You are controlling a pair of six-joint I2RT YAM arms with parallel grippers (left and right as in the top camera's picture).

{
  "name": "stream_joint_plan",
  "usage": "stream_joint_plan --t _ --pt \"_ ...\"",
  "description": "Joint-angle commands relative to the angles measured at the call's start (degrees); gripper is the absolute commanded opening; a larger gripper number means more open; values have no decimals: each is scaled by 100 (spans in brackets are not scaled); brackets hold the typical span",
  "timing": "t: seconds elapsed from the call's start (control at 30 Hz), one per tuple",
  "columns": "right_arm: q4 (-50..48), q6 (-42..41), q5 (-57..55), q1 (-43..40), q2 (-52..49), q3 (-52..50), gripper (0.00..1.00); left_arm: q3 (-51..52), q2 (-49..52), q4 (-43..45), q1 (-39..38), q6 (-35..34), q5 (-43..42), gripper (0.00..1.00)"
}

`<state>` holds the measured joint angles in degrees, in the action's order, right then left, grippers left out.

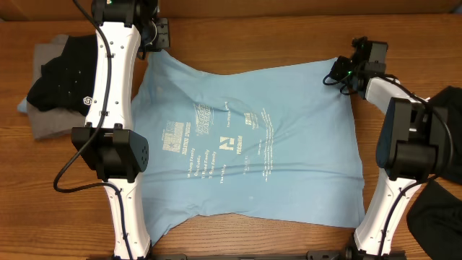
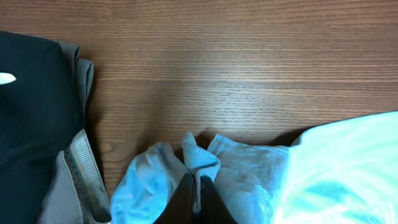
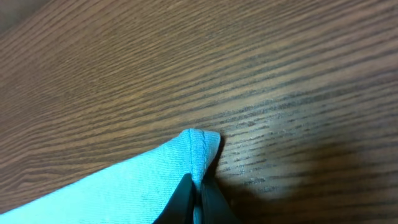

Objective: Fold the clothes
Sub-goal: 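Hold both top corners and pull them apart to stretch the shirt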

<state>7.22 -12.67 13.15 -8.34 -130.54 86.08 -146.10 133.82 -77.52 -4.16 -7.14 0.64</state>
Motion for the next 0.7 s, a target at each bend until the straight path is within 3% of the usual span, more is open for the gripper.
stream_joint_plan --t 0.0,0.3,0.67 --pt "131 -107 173 -153 387 44 4 -118 -140 -22 -37 -17 -68 4" --pt "511 -101 343 -479 1471 48 4 -118 -142 24 -37 -61 -68 4" --pt "1311 -52 348 -686 1580 48 4 -118 -284 -201 -33 -61 -63 4"
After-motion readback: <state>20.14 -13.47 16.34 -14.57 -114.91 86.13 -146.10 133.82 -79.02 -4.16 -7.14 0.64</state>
